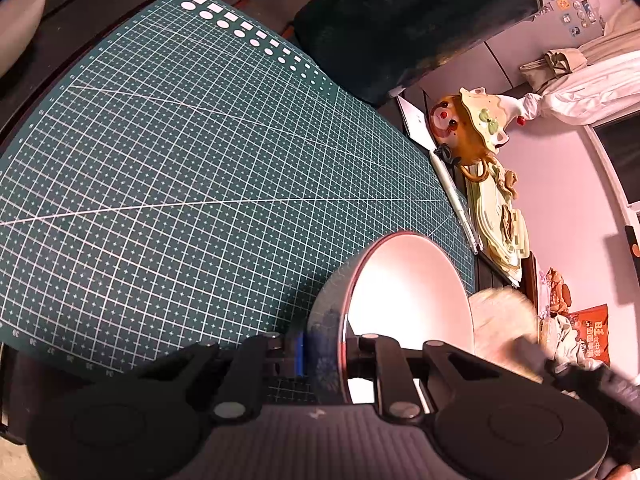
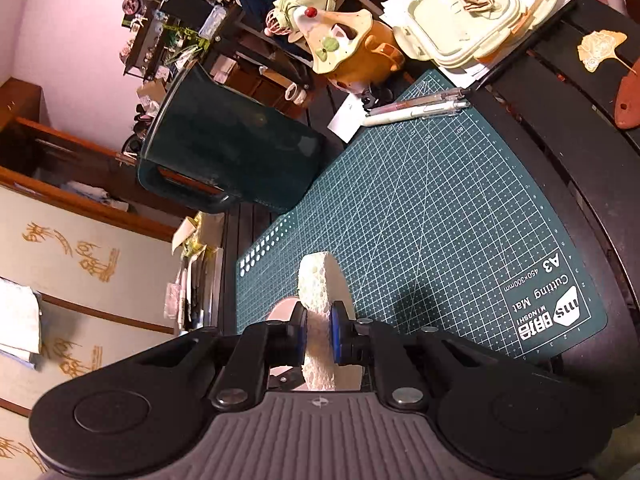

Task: Clean bowl
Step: 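Wipe the sponge around the bowl's outer wall with the right gripper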

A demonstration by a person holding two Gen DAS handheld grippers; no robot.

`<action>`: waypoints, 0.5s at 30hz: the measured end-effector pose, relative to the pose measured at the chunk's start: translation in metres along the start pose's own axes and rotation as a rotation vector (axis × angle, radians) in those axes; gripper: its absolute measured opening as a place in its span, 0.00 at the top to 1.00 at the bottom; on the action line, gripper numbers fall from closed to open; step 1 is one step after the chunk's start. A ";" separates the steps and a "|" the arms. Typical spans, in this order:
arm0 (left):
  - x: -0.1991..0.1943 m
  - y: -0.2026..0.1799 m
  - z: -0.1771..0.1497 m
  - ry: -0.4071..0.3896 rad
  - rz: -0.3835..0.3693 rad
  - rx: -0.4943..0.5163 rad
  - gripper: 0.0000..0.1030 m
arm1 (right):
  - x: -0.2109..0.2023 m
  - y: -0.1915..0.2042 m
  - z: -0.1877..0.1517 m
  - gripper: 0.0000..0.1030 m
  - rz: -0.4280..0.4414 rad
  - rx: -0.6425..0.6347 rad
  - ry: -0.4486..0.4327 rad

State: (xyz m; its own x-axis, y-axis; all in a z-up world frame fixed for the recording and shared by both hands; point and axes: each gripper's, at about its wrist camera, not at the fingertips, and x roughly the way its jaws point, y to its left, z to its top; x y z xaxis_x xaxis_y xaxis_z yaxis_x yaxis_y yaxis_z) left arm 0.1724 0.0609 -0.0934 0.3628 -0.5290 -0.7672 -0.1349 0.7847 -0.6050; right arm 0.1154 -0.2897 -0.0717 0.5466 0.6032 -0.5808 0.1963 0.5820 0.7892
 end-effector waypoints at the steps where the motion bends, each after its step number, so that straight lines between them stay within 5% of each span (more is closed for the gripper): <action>1: 0.000 0.000 0.000 0.000 0.000 0.000 0.84 | 0.006 -0.002 -0.003 0.89 -0.021 0.002 0.025; 15: 0.002 -0.001 0.000 -0.001 -0.001 0.004 0.84 | 0.000 -0.004 0.002 0.89 0.014 0.039 0.004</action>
State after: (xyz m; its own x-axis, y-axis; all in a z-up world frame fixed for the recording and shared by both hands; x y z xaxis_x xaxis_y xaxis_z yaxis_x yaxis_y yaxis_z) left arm 0.1729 0.0586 -0.0940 0.3637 -0.5294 -0.7664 -0.1307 0.7857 -0.6047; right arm 0.1165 -0.2934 -0.0747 0.5463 0.6132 -0.5706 0.2205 0.5519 0.8042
